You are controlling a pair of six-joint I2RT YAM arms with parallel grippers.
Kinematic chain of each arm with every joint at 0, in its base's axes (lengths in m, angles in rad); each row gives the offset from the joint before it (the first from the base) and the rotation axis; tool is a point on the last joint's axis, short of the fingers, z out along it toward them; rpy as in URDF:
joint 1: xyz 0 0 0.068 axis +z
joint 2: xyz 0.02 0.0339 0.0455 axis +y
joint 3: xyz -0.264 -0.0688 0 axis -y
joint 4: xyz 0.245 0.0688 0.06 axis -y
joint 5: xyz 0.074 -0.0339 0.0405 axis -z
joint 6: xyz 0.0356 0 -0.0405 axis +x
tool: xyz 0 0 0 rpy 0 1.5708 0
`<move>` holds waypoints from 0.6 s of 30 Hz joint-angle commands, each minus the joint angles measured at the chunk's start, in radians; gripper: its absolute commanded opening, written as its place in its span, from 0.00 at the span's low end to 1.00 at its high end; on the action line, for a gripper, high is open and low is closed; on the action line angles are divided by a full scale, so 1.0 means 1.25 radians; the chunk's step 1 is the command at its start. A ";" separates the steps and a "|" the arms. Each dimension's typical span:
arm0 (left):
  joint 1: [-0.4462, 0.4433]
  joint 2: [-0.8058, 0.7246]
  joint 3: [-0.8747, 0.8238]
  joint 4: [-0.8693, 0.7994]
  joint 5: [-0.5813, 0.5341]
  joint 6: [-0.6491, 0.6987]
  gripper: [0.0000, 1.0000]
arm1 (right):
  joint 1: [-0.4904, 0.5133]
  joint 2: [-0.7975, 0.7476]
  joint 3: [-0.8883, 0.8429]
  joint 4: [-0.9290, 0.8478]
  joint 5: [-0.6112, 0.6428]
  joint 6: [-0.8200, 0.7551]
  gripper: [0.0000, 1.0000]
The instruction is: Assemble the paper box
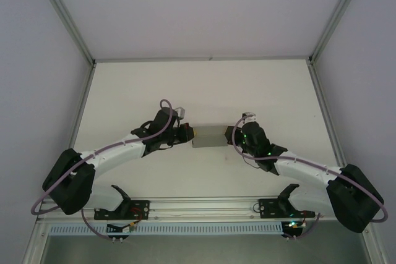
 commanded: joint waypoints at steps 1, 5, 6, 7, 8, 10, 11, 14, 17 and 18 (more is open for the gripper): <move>-0.005 0.051 -0.038 -0.138 -0.015 0.008 0.00 | 0.012 0.034 -0.041 -0.170 -0.071 -0.026 0.05; -0.005 0.045 0.028 -0.225 -0.030 0.060 0.05 | 0.010 0.029 0.019 -0.228 -0.072 -0.046 0.10; -0.007 0.043 0.049 -0.244 -0.035 0.070 0.17 | 0.010 0.025 0.040 -0.251 -0.068 -0.049 0.14; -0.006 0.040 0.071 -0.261 -0.036 0.085 0.29 | 0.011 0.019 0.066 -0.280 -0.063 -0.058 0.19; -0.008 0.038 0.092 -0.276 -0.039 0.099 0.42 | 0.010 0.015 0.089 -0.307 -0.051 -0.062 0.26; -0.009 0.037 0.136 -0.311 -0.061 0.127 0.54 | 0.011 0.008 0.138 -0.364 -0.016 -0.078 0.34; -0.010 0.038 0.157 -0.323 -0.073 0.140 0.61 | 0.008 0.007 0.164 -0.387 -0.008 -0.097 0.38; -0.010 0.039 0.208 -0.326 -0.078 0.164 0.81 | 0.004 0.008 0.242 -0.458 0.023 -0.139 0.53; -0.010 0.023 0.238 -0.323 -0.103 0.177 1.00 | -0.002 0.008 0.299 -0.479 0.024 -0.219 0.73; -0.009 0.016 0.247 -0.326 -0.115 0.184 1.00 | -0.006 0.008 0.314 -0.481 0.021 -0.247 0.77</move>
